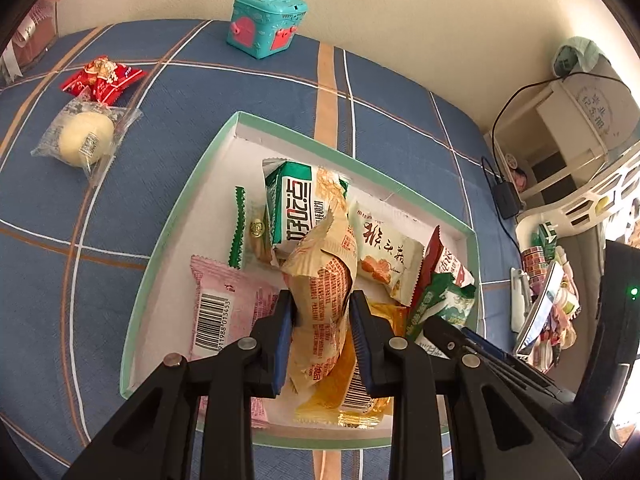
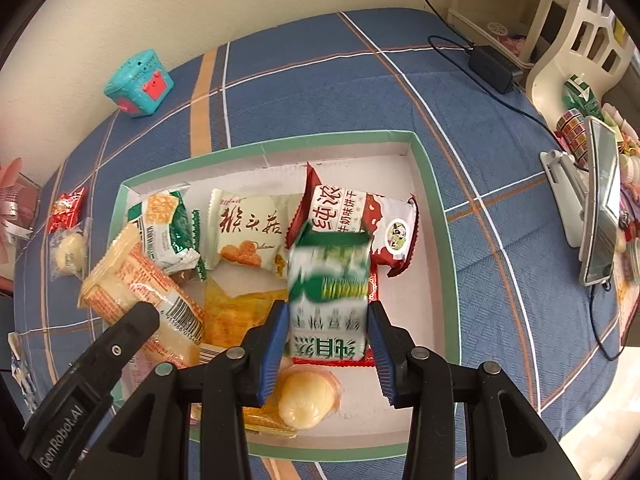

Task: Organize snacks
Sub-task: 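Lower and release the bread roll with the left gripper while the right releases the biscuit packet, then withdraw both open grippers toward the round bun and red candy packet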

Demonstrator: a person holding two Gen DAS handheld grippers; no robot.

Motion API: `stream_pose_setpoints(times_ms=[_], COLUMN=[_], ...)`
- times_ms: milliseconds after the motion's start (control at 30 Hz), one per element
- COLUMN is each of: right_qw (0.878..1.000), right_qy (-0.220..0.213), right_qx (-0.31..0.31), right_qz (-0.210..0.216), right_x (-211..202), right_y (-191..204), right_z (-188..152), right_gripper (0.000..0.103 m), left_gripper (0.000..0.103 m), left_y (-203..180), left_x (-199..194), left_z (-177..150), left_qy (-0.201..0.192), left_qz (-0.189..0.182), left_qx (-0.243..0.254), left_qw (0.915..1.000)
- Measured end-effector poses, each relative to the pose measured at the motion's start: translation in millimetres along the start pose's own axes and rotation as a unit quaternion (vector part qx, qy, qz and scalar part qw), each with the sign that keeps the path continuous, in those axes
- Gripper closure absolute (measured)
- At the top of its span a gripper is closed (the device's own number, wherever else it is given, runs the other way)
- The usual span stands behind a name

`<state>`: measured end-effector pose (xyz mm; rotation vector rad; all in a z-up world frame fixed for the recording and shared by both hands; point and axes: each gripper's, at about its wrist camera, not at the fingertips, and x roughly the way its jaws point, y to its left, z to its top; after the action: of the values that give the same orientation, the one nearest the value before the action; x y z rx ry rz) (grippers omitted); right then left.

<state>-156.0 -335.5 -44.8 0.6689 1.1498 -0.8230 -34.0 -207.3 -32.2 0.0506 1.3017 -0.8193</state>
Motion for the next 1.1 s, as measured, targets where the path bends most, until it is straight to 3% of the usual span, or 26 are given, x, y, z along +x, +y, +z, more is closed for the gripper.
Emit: stream_pose_setpoints(times_ms=[167,333,667,833,900,1000,1100], right_qw=[1.0,1.0,0.997,0.996,0.996,0.996,0.996], right_qy=[-0.012,-0.027,-0.05,-0.051,-0.051,-0.049,-0.051], right_qx=[0.0,-0.007,-0.049,-0.065,-0.069,-0.074,-0.078], right_qz=[-0.003,0.004,0.015,0.019,0.019,0.019,0.014], right_x=[-10,-22,-40,-42,-41,-40,-38], right_y=[1,8,43,59,64,68,69], right_z=[2,3,-2,-5,-6,-7,-7], right_gripper=[0.06,0.06,0.06,0.06,0.06,0.053,0.03], left_gripper=[0.072,0.062,0.044,0.042,0.036,0.022,0.018], left_y=[4,11,27,39,44,48,52], left_x=[-10,-24,-54,-63,-64,-64,-64], left_z=[3,9,21,26,27,28,29], left_qy=[-0.008,-0.023,-0.067,-0.077,-0.08,-0.084,-0.087], left_qz=[0.003,0.015,0.099,0.115,0.123,0.13,0.138], left_qx=[-0.007,-0.007,0.019,0.014,0.011,0.01,0.011], left_qw=[0.9999,0.9996,0.9926,0.9903,0.9891,0.9879,0.9865])
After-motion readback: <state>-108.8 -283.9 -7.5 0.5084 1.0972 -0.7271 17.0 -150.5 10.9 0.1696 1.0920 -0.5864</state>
